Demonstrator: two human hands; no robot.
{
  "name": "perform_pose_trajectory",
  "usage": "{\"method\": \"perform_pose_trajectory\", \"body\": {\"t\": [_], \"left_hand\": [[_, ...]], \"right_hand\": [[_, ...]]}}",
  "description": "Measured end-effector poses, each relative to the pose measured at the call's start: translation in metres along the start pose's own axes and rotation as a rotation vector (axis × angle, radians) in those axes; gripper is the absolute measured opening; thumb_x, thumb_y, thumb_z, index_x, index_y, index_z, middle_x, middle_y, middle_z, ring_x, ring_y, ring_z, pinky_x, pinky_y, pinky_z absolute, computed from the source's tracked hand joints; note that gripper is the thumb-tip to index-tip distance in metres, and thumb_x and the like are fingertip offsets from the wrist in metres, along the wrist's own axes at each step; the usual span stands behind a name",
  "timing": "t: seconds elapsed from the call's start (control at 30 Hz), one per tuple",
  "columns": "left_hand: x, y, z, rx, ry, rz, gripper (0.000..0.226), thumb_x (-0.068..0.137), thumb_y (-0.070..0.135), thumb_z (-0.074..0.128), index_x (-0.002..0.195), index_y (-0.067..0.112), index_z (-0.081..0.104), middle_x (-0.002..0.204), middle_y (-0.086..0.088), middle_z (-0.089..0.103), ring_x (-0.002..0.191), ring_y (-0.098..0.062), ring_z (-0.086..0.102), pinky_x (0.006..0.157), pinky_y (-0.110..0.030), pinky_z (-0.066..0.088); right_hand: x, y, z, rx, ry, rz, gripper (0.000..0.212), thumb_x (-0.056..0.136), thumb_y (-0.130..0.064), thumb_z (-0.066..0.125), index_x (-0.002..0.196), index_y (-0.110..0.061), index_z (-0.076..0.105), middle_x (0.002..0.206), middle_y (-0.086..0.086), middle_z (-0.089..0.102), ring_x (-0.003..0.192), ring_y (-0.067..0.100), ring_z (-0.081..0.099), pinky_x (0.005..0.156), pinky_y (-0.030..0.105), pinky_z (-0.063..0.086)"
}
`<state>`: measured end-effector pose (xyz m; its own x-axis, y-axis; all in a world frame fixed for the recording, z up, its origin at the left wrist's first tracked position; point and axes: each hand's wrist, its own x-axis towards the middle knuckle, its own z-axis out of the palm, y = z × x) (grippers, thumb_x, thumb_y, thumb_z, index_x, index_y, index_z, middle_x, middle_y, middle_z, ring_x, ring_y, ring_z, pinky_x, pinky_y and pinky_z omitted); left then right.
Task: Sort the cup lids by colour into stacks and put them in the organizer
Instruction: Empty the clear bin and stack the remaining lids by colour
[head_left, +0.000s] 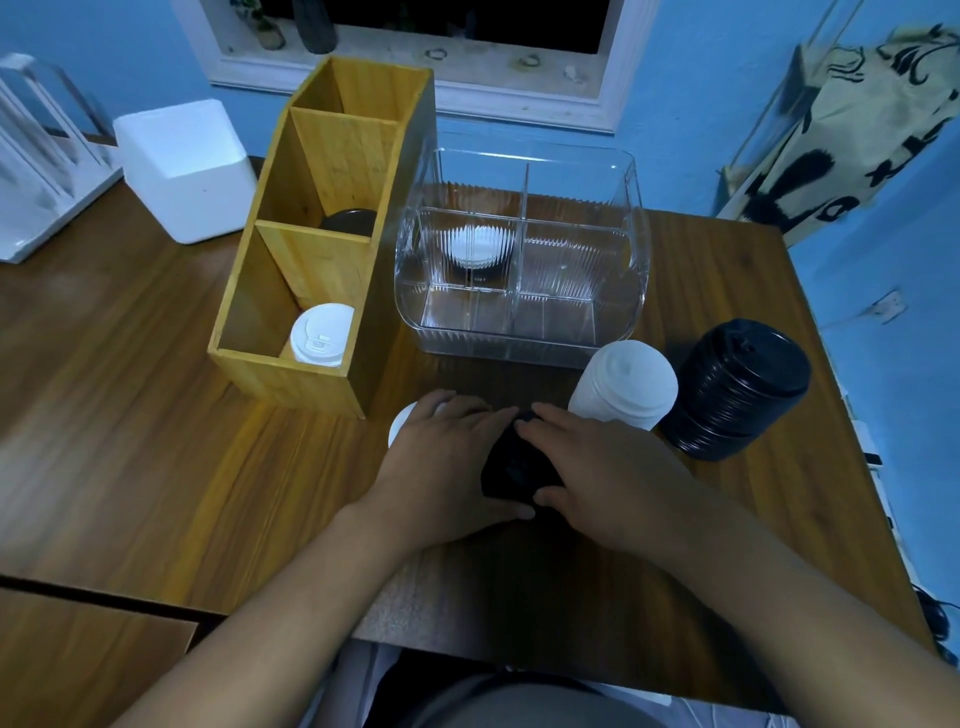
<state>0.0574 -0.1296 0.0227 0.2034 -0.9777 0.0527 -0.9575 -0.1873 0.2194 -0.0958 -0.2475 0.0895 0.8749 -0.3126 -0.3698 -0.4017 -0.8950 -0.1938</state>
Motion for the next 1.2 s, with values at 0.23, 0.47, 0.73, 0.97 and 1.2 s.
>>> {"method": "perform_pose_trajectory", "body": {"t": [0.23, 0.47, 0.73, 0.97, 1.2], "left_hand": [[0.003, 0.000, -0.008, 0.026, -0.037, 0.022, 0.104, 0.071, 0.092, 0.049, 0.153, 0.028, 0.041, 0.159, 0.010, 0.039, 0.148, -0.014, 0.029, 0.123, -0.035, 0.017], [0.005, -0.007, -0.013, -0.036, 0.023, 0.031, 0.100, 0.073, 0.083, 0.058, 0.151, 0.023, 0.043, 0.151, 0.006, 0.049, 0.142, -0.014, 0.038, 0.126, -0.042, 0.014], [-0.015, -0.019, -0.020, -0.218, 0.189, -0.006, 0.087, 0.080, 0.067, 0.068, 0.152, 0.026, 0.041, 0.151, 0.011, 0.047, 0.144, -0.006, 0.034, 0.126, -0.036, 0.017], [-0.034, -0.042, 0.000, -0.288, 0.185, -0.105, 0.077, 0.089, 0.060, 0.062, 0.152, 0.022, 0.040, 0.163, 0.011, 0.028, 0.154, -0.007, 0.012, 0.123, -0.025, 0.011], [-0.033, -0.049, 0.001, -0.400, 0.079, -0.101, 0.079, 0.095, 0.063, 0.053, 0.158, 0.034, 0.015, 0.166, 0.021, 0.004, 0.151, 0.004, 0.001, 0.121, -0.021, 0.010]], "right_hand": [[-0.007, 0.006, 0.008, 0.068, 0.039, 0.011, 0.076, 0.099, -0.049, 0.054, 0.159, -0.038, 0.008, 0.169, -0.010, 0.002, 0.149, 0.017, 0.028, 0.114, 0.035, 0.035], [-0.013, 0.007, -0.030, 0.130, 0.127, -0.008, 0.063, 0.101, -0.041, 0.054, 0.156, -0.039, 0.024, 0.163, -0.012, 0.027, 0.141, 0.008, 0.039, 0.112, 0.027, 0.031], [0.062, 0.018, -0.119, 0.121, 0.417, -0.079, 0.035, 0.099, -0.028, 0.060, 0.134, -0.025, 0.061, 0.129, -0.007, 0.067, 0.095, 0.005, 0.061, 0.089, 0.027, 0.045], [0.188, 0.018, -0.168, 0.020, 0.397, 0.003, 0.019, 0.095, -0.023, 0.059, 0.108, -0.017, 0.070, 0.107, 0.004, 0.072, 0.102, 0.026, 0.062, 0.089, 0.038, 0.050], [0.264, 0.004, -0.183, -0.239, -0.131, 0.287, 0.019, 0.094, -0.029, 0.056, 0.099, -0.011, 0.061, 0.102, 0.010, 0.066, 0.087, 0.029, 0.065, 0.086, 0.039, 0.056]]}}
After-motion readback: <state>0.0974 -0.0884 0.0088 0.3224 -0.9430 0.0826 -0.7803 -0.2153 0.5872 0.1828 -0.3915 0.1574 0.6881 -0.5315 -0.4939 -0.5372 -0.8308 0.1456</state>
